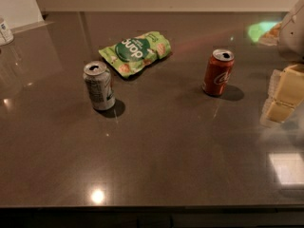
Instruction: Pick coke can
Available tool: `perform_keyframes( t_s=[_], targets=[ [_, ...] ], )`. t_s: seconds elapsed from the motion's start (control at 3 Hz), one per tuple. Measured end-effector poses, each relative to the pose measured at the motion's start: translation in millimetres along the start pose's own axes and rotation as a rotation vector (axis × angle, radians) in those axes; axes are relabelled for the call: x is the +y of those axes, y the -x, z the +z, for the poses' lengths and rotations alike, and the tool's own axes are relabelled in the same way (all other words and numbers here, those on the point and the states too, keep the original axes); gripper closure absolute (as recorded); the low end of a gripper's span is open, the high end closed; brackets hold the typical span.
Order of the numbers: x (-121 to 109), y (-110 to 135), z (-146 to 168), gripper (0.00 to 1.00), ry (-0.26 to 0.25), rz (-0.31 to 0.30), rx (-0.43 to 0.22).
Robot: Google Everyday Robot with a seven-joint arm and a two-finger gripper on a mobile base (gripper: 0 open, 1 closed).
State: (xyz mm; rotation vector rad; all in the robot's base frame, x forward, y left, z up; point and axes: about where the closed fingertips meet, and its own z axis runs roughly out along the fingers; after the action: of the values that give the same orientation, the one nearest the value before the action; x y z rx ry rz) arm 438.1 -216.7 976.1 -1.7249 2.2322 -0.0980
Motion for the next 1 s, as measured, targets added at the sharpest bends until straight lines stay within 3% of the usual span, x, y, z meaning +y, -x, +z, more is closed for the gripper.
perform_keyframes(
  t_s=[0.67,1.0],
  targets=[
    [-9.5,0.2,3.3,0.00,-0.018,0.021,-0.018],
    [-28.6,1.5,13.5,0.00,-0.041,0.069,-0.071]
  ],
)
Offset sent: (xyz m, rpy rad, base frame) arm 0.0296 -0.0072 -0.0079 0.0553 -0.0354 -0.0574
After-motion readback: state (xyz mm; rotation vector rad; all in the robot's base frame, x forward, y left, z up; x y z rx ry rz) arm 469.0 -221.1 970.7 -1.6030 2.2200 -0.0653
